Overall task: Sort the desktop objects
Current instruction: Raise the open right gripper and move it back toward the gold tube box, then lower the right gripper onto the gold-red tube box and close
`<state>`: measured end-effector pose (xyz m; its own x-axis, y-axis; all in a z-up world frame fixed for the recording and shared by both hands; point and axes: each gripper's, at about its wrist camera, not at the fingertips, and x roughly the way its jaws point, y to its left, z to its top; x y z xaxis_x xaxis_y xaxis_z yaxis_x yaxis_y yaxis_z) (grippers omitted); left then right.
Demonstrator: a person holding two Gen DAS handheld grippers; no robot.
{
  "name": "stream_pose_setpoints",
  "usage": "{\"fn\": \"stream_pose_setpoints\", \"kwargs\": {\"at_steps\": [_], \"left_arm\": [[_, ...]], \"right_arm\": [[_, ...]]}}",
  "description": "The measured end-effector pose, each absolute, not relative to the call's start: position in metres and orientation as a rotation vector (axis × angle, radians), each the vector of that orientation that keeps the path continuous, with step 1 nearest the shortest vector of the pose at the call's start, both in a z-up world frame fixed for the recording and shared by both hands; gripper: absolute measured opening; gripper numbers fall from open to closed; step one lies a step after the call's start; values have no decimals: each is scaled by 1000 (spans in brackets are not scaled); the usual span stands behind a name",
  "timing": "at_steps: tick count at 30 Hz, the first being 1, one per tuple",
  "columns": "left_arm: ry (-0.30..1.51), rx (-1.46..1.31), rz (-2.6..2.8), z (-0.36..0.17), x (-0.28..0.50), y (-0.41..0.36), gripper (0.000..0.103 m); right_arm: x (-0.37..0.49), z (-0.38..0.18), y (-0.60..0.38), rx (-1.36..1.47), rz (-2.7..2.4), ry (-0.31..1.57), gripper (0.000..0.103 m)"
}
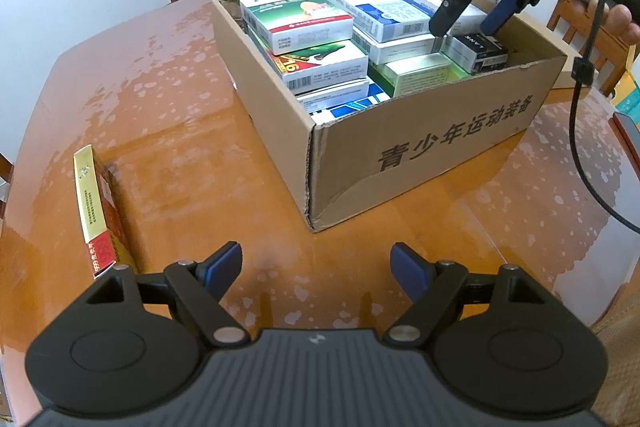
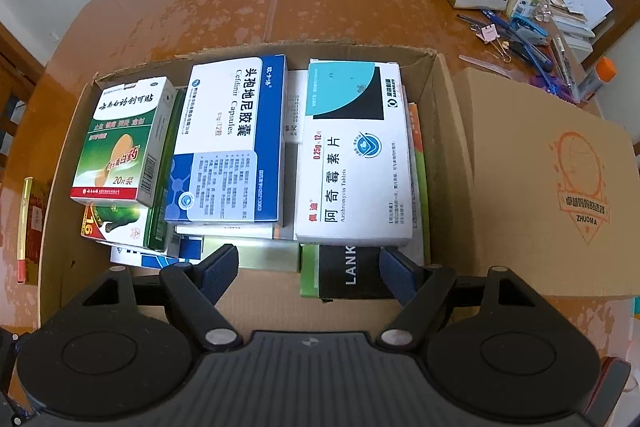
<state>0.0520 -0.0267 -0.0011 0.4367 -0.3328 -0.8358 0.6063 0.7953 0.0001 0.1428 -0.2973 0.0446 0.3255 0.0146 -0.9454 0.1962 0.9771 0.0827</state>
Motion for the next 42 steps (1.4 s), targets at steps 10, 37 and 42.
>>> {"fn": "stream_pose_setpoints", "kwargs": {"at_steps": [10,37,42], "left_arm": [[945,316,-602,0,50,-25,81],[979,225,-528,-10,33,114,84],[964,204,-534,-12,39,134,84]], "right_arm": [[141,51,-296,181,-119,1223,82],[214,34,13,-83,372,1242,91],[236,1,35,-67,291,1297,84]]}}
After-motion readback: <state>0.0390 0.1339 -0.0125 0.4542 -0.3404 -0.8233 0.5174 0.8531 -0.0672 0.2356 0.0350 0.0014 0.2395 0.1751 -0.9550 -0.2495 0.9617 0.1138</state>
